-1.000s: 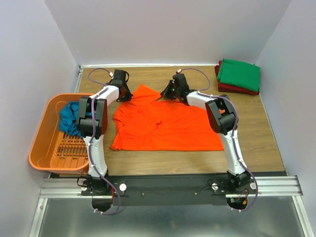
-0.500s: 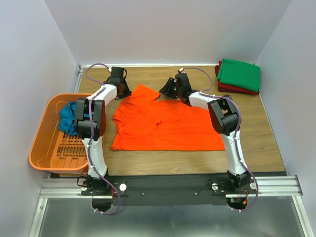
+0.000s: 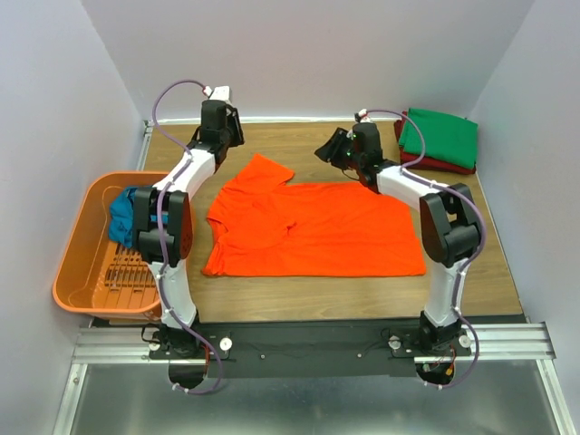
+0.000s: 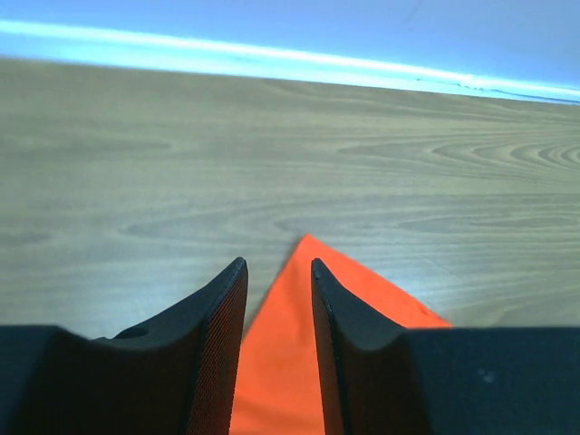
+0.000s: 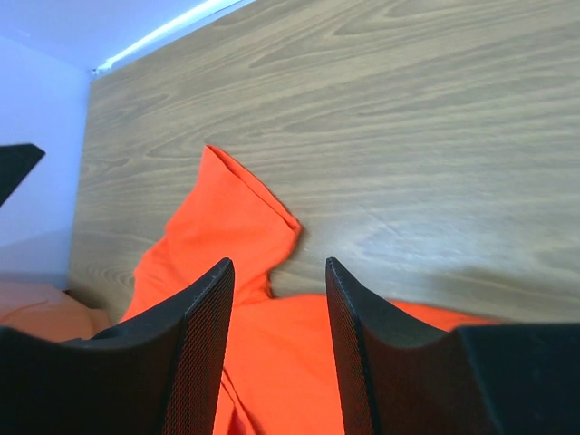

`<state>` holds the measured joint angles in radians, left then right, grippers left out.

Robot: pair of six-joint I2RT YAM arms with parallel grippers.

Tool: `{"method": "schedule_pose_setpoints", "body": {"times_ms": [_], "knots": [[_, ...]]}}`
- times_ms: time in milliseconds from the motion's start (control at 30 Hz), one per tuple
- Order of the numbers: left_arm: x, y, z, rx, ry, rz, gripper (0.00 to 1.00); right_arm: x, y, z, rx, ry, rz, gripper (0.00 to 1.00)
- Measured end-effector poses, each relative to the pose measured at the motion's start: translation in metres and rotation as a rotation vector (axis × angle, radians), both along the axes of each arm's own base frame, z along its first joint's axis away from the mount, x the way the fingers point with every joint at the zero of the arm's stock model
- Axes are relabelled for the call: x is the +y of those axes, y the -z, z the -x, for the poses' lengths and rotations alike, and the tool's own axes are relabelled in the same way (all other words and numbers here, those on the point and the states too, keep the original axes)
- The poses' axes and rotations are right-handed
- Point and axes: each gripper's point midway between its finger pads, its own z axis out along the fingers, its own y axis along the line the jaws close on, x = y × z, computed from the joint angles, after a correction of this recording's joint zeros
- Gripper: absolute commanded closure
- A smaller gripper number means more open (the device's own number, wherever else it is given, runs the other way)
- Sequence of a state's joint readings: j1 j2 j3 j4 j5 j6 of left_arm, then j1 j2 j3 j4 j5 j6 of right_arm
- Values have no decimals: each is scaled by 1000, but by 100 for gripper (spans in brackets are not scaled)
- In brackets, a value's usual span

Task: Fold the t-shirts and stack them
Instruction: Fold the tshirt

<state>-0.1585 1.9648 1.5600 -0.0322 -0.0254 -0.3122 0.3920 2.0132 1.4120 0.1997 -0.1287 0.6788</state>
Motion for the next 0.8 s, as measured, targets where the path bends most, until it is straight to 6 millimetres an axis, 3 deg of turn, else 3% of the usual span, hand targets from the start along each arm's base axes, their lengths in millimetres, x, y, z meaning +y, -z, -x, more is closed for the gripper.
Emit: {"method": "schedule_pose_setpoints", "body": {"times_ms": [100,167,400,633,800], "knots": [[-8,-4,-9,-57,55,-76,53,-14,3,9,10,12,15,48],[-13,-3,-15,-77,98,-109,41,-26,9,17,26,22,31,48],[-32,9,-43,-103,271,-239,41,-66,19,35,60,68,63,48],[-35,36,-45,-31,334,-287,41,-92,14,32,54,115,63,48],[-45,70,-37,50,371,-309,41,-100,13,33,56,127,66,48]]}}
